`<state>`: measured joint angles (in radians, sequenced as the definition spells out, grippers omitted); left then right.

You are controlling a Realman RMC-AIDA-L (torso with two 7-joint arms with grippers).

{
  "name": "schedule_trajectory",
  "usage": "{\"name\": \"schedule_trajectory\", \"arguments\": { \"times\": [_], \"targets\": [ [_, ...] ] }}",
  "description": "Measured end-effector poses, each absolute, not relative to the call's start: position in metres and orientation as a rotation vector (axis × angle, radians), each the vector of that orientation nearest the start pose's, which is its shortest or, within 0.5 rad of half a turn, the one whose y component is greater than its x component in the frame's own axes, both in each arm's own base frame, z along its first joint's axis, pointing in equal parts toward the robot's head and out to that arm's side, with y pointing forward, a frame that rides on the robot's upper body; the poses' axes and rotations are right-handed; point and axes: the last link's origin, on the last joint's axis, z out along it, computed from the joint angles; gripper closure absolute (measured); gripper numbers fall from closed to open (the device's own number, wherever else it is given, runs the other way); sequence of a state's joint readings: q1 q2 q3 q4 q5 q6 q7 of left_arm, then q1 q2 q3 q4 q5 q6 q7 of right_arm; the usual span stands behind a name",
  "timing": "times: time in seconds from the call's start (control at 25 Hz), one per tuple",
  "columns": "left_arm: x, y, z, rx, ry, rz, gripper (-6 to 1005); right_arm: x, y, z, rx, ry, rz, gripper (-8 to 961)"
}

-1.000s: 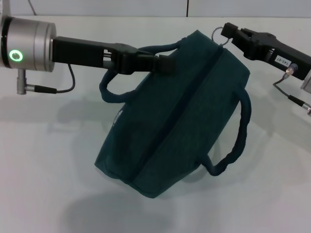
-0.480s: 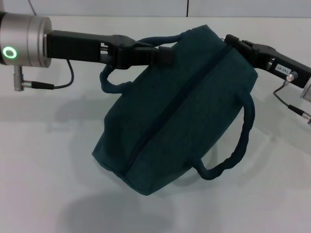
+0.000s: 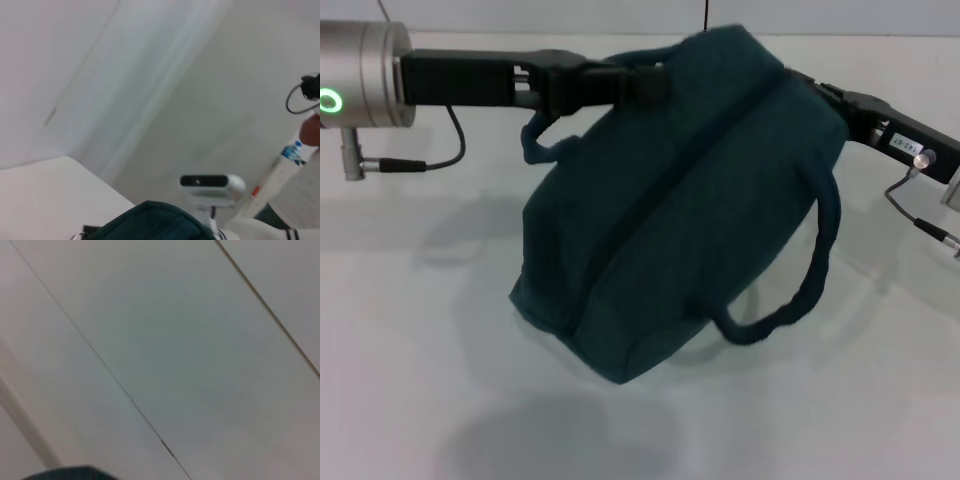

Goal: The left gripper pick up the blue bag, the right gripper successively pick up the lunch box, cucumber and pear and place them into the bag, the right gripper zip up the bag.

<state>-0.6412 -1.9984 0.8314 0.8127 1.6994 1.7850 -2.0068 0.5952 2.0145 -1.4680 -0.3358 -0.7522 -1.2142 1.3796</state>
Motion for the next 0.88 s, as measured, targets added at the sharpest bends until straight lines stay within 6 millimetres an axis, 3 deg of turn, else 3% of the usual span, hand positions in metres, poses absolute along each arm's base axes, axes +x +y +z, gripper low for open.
{"name": "schedule_trajectory", "arguments": {
  "times": [0.28,0.44,0.68,0.76,0.88],
  "targets": [
    [-0.169,0.362,0.054,-2.808,-0.977,-1.080,919,0.230,0.379,-0.022,-2.230,1.117,1.217,833],
    [-0.167,0.366,0.048,-2.770,-0.987,-1.088,917,0.244,0.380,-0.009,-2.178,1.127,1.211,771],
    [-0.162,0.373,0.036,-2.739,-0.982,-1.070,915,0.272,0.374,0.023,-2.029,1.124,1.263,507],
    [-0.159,0.376,0.032,-2.732,-0.981,-1.068,914,0.281,0.370,0.033,-1.988,1.120,1.279,274],
    [-0.157,0.380,0.023,-2.707,-0.984,-1.059,912,0.288,0.365,0.041,-1.953,1.117,1.293,223]
  ]
}}
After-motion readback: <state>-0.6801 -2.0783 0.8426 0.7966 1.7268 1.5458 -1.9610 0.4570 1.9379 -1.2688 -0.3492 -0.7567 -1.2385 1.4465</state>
